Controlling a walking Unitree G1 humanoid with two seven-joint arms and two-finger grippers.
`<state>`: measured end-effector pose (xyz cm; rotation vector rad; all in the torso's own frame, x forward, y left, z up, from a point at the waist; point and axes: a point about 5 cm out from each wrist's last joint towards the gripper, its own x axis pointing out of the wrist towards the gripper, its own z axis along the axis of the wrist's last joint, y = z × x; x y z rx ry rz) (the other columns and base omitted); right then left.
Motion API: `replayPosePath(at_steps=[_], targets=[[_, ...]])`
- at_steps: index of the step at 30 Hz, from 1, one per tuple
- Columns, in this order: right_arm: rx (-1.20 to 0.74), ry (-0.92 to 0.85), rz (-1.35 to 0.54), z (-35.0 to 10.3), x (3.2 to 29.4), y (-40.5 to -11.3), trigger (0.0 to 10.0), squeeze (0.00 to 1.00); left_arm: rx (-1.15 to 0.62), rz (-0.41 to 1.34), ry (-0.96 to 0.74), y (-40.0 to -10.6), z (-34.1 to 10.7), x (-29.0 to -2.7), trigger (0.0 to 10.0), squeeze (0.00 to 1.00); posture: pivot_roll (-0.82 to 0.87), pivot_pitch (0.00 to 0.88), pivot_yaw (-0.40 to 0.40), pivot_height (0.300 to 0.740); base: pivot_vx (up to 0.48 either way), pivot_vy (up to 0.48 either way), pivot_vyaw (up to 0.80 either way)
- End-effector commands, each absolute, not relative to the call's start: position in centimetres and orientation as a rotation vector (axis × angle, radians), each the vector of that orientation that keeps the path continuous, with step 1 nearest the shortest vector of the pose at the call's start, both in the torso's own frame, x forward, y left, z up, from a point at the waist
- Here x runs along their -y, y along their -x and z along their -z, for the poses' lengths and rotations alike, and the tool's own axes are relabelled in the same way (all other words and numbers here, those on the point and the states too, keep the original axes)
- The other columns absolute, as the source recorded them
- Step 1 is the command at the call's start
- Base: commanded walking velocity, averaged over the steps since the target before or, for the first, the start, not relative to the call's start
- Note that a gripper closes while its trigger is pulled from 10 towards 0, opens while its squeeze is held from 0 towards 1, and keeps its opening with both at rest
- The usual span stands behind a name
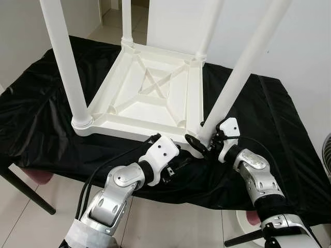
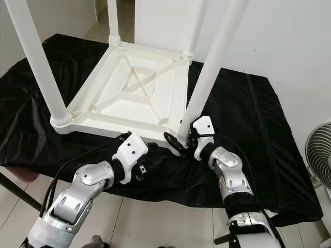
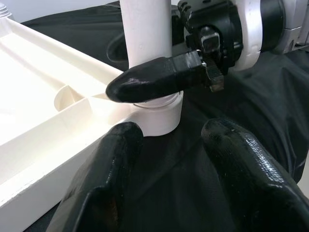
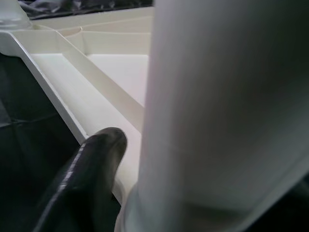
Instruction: Building children table
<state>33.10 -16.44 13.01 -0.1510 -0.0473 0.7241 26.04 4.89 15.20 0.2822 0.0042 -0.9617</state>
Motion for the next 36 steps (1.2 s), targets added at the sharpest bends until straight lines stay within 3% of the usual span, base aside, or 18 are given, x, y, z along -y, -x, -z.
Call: replayPosePath(at_steps=[1,14,15,27,31,36], targets=[[0.009,0.183,-0.742,-12.4,16.8,-33.1,0.0,0.00,-0.002,0.934,-0.282,-26.0,-15.3,-4.9,10.0,0.00,0.16,0.059,-0.101,0.740,0.000,0.000,0.00],[0.013,0.109,-0.733,-11.4,17.4,-32.3,0.0,0.00,-0.007,0.928,-0.278,-25.9,-15.2,-5.0,10.0,0.00,0.15,0.076,-0.101,0.740,0.000,0.000,0.00],[0.014,0.104,-0.700,-11.3,17.3,-32.3,10.0,0.00,-0.008,0.930,-0.277,-25.9,-15.2,-5.0,10.0,0.00,0.15,0.076,-0.102,0.740,0.000,0.000,0.00],[0.048,0.079,-0.447,-11.6,15.5,-31.8,10.0,0.00,-0.012,0.934,-0.275,-25.8,-15.1,-4.9,10.0,0.00,0.15,0.077,-0.102,0.740,0.000,0.000,0.00],[0.046,0.030,-0.206,-11.7,14.8,-31.2,10.0,0.00,-0.012,0.940,-0.275,-25.8,-15.1,-4.8,10.0,0.00,0.14,0.074,-0.098,0.740,0.000,0.000,0.00],[0.055,0.007,-0.049,-11.7,13.6,-30.6,10.0,0.00,-0.012,0.944,-0.275,-25.8,-15.0,-4.7,10.0,0.00,0.14,0.074,-0.101,0.740,0.000,0.000,0.00]])
